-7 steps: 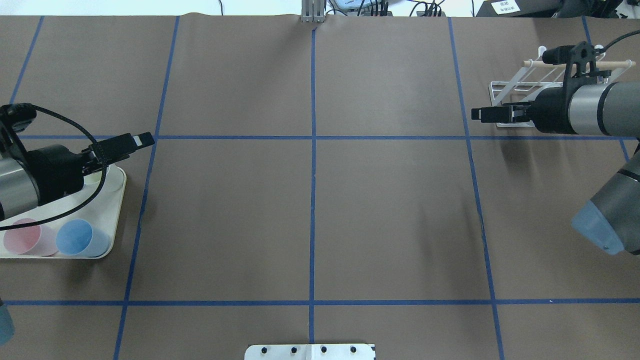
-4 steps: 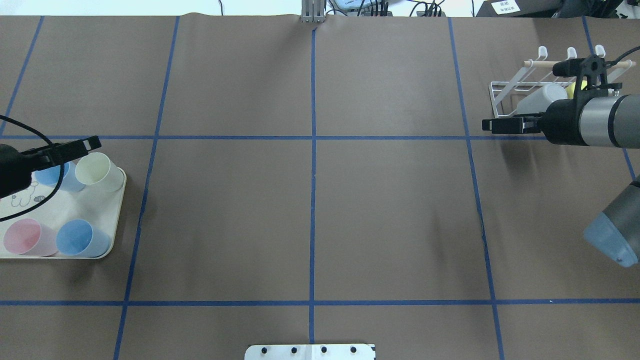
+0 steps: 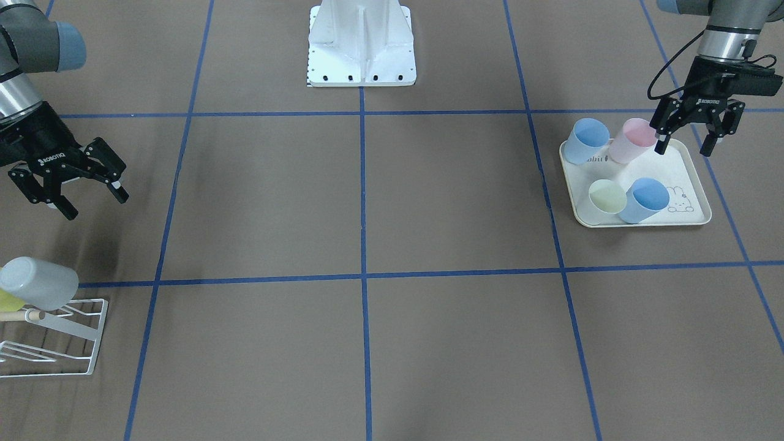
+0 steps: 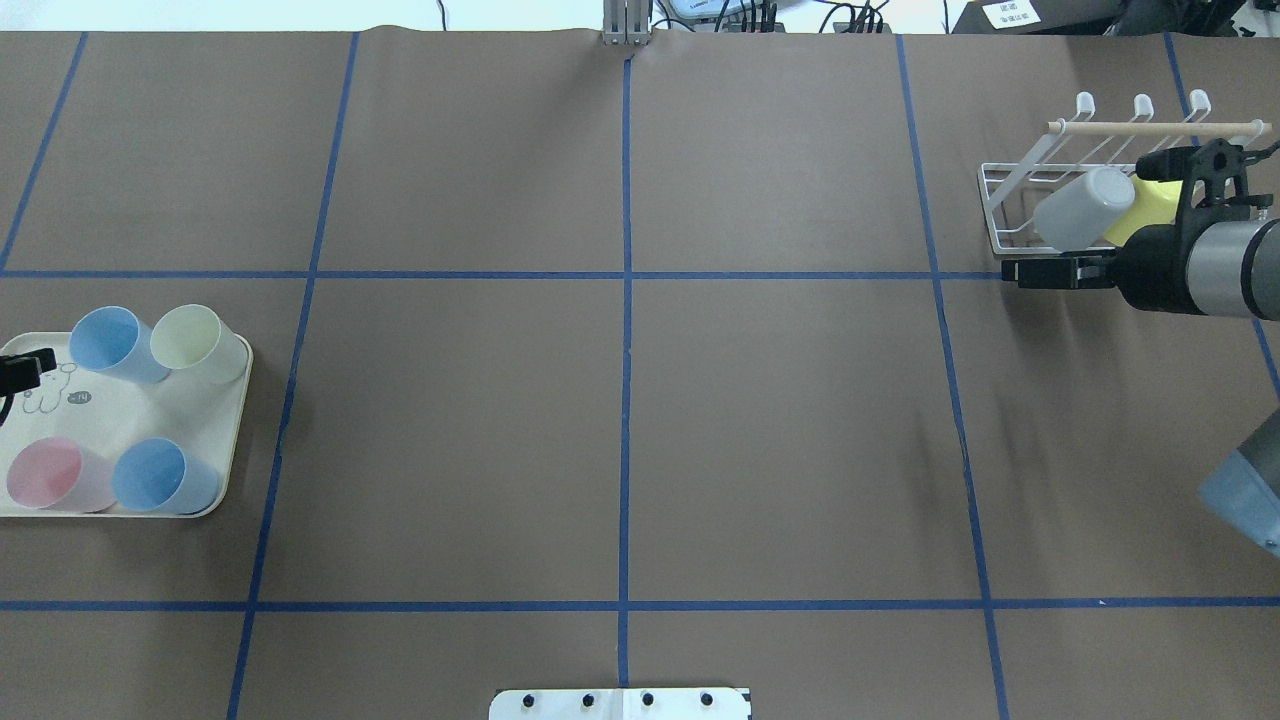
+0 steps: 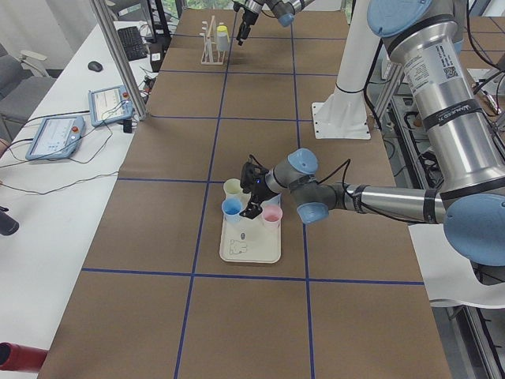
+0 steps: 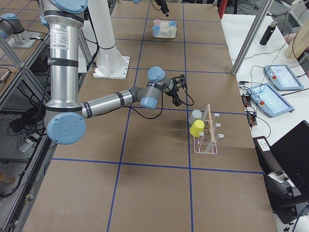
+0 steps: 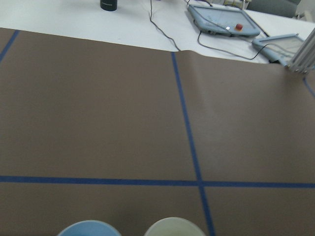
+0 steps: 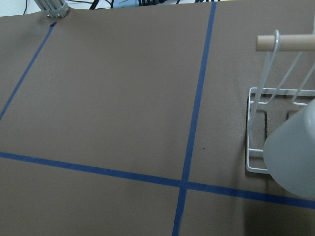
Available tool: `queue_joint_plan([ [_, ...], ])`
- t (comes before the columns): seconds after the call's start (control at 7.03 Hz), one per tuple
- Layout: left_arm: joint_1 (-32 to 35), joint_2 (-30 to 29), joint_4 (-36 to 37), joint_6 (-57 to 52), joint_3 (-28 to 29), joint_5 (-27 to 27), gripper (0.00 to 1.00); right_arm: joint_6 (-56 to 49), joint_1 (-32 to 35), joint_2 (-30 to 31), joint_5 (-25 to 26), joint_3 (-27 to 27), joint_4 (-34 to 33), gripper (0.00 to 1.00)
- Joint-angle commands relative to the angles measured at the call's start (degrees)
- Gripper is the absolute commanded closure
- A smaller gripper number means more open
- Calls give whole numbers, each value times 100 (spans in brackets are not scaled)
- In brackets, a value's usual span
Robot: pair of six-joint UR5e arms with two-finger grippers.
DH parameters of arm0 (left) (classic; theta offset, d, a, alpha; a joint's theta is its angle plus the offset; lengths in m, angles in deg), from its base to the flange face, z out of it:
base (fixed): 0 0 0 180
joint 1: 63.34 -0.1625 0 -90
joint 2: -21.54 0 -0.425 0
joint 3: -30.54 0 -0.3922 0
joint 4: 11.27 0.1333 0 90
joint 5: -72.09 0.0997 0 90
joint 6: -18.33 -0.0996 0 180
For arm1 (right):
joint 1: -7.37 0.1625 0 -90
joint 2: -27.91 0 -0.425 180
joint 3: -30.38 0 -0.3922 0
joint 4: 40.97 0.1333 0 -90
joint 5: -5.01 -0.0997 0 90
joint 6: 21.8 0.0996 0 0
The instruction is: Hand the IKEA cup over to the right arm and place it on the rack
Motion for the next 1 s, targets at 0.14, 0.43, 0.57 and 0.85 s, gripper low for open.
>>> queue_joint_plan([
  [0.14,13,96,229,31,120,-822,9,-9,4,224,5,102,34,0],
  [0.43,-5,193,494,22,138,-1208,13,-17,4,242,5,93,34,0],
  [0.57,-5,175,538,31,95,-1541,18,-9,-4,242,5,84,34,0],
  [0.85,-40,158,547,31,138,-1947,31,-18,-4,242,5,67,34,0],
])
